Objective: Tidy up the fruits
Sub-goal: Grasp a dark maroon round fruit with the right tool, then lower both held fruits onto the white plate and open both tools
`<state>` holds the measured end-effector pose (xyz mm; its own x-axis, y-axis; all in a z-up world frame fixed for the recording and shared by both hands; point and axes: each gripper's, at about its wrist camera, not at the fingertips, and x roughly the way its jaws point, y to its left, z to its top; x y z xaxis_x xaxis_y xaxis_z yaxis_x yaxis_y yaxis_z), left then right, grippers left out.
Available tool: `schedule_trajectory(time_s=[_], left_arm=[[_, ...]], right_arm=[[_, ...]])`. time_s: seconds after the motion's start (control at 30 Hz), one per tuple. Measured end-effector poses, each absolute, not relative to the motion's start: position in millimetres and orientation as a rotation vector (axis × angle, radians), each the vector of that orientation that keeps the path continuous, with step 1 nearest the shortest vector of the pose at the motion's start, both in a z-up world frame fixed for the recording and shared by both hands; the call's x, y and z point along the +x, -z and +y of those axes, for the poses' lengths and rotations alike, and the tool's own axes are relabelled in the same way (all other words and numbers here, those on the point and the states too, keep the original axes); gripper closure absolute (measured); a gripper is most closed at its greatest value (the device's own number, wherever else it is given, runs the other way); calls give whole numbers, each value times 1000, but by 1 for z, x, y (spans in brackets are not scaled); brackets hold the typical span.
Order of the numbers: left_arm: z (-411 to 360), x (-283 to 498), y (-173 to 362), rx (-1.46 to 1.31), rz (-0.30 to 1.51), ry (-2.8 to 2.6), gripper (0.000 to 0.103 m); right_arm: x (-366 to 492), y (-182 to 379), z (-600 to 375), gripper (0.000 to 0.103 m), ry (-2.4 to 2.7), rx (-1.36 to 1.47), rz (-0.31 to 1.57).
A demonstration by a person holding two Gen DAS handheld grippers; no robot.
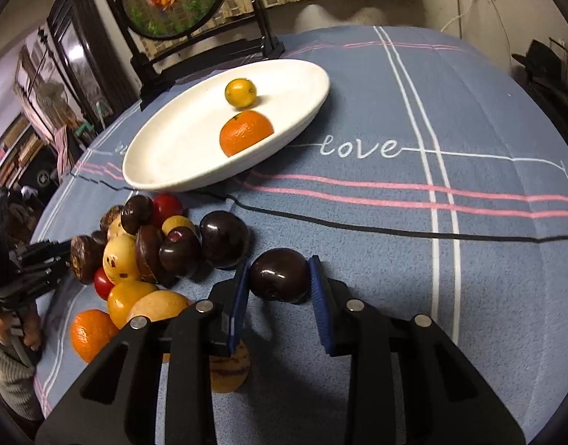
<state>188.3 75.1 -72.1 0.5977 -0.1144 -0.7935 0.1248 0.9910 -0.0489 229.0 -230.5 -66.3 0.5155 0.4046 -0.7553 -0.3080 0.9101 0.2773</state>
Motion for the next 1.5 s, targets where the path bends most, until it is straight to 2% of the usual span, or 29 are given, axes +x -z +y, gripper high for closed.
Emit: schedule_trajectory(time_s=[0.4, 0.6, 0.7, 1.07, 1.13, 1.17, 1.2, 1.23, 1.27, 1.4, 1.47, 1.5], left_arm=[[76, 186, 44, -9, 813, 140, 75], [41, 235, 1, 64, 764, 144, 75], [27, 262, -2, 55, 766, 150, 75], [31, 323, 35, -2, 867, 130, 74], [28, 327, 37, 3, 865, 136, 59], [27, 327, 37, 9, 859, 136, 45], [26, 327, 38, 17, 852, 138, 41], [24, 326, 38, 27, 848, 139, 39], [24, 326, 38, 27, 847, 139, 38], [30, 323, 35, -1, 844, 145, 36], [36, 318, 32, -14, 833, 122, 22], [40, 315, 30, -28, 825, 120, 22]], right_arm=[[218, 41, -252, 71, -427, 238, 833], [245, -6, -224, 71, -470, 221, 780], [268, -18, -203, 71, -486, 209, 771], [354, 26, -149, 70, -482, 150, 915], [357, 28, -148, 69, -490, 149, 943], [358, 29, -148, 67, -489, 151, 946], [359, 30, -149, 62, -483, 151, 945], [359, 30, -150, 36, -478, 153, 944], [358, 28, -153, 26, -466, 160, 930], [352, 17, -159, 26, -464, 174, 881], [345, 8, -163, 26, -476, 197, 862], [344, 4, -163, 26, -479, 203, 857]])
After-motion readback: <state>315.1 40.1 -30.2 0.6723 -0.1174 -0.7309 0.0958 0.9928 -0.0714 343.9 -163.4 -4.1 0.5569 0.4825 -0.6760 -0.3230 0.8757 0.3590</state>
